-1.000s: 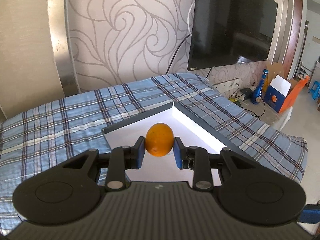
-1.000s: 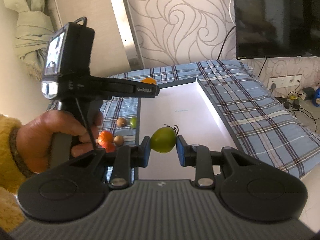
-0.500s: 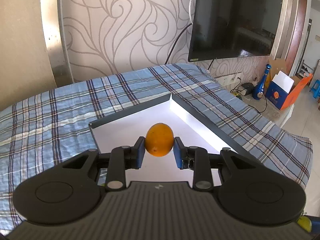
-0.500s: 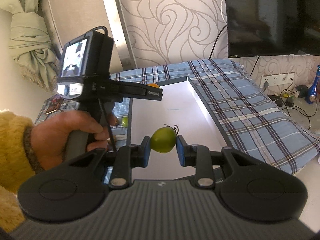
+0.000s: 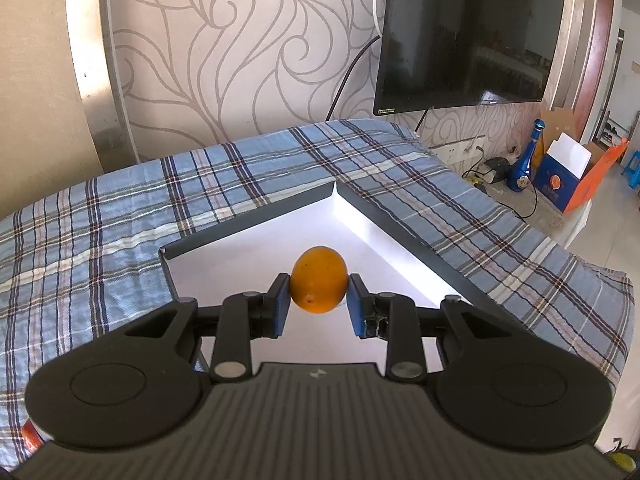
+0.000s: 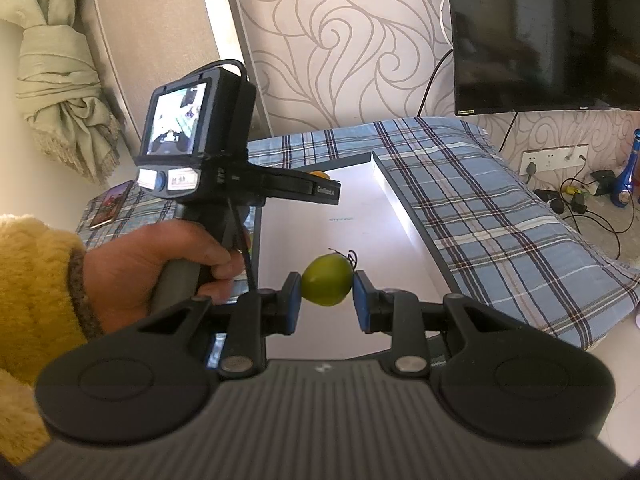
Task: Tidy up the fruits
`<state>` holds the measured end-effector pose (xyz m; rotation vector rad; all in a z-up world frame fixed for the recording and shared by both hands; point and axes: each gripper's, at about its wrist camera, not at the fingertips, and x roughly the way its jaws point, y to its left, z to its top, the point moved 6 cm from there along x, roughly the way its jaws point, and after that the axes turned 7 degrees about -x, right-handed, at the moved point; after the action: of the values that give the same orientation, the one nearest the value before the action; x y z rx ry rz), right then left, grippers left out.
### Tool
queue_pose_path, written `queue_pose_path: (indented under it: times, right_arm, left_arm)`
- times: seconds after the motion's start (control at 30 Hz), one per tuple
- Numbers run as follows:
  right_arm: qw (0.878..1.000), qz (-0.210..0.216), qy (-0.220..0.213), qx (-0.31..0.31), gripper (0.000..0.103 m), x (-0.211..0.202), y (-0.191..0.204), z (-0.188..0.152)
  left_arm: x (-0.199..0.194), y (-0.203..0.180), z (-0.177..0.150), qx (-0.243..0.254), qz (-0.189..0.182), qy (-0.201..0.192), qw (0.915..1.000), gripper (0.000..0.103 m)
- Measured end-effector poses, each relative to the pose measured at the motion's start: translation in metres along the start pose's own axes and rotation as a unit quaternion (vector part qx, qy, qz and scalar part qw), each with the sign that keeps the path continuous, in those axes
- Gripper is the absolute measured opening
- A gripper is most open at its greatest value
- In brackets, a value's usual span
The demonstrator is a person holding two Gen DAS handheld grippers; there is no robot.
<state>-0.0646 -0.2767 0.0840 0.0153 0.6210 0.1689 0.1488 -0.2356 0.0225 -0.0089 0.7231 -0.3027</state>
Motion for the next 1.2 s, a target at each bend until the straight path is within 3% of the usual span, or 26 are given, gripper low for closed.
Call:
queue_pose_path:
  times: [0.37,0.4,0.47,0.5,1.2]
  right_arm:
    - [1.000,0.000,0.001,0.000,0.031,0.001,0.001,0.001]
    - [1.000,0.000,0.001,0.000,0.031,0.001,0.001,0.001]
    - [1.000,0.000,0.001,0.001,0.031,0.001,0.000,0.001]
    - [1.000,0.000,0.002,0.002,0.031,0.002,0.000,0.001]
    - [1.000,0.011,0.006,0.020,0.031,0.016,-0.011,0.001]
  left_arm:
    - [0.005,-0.003,0.001,-0.003,0.001,0.003,1.0000,0.036]
    - [0.005,-0.004,0.002,-0.002,0.000,0.003,1.0000,0.038]
    - [0.005,-0.005,0.002,-0.002,-0.002,0.004,1.0000,0.056]
    - [0.005,-0.006,0.002,-0.002,-0.001,0.000,1.0000,0.058]
    - [-0.027,-0.004,0.007,-0.005,-0.007,-0.017,0.9998,0.061]
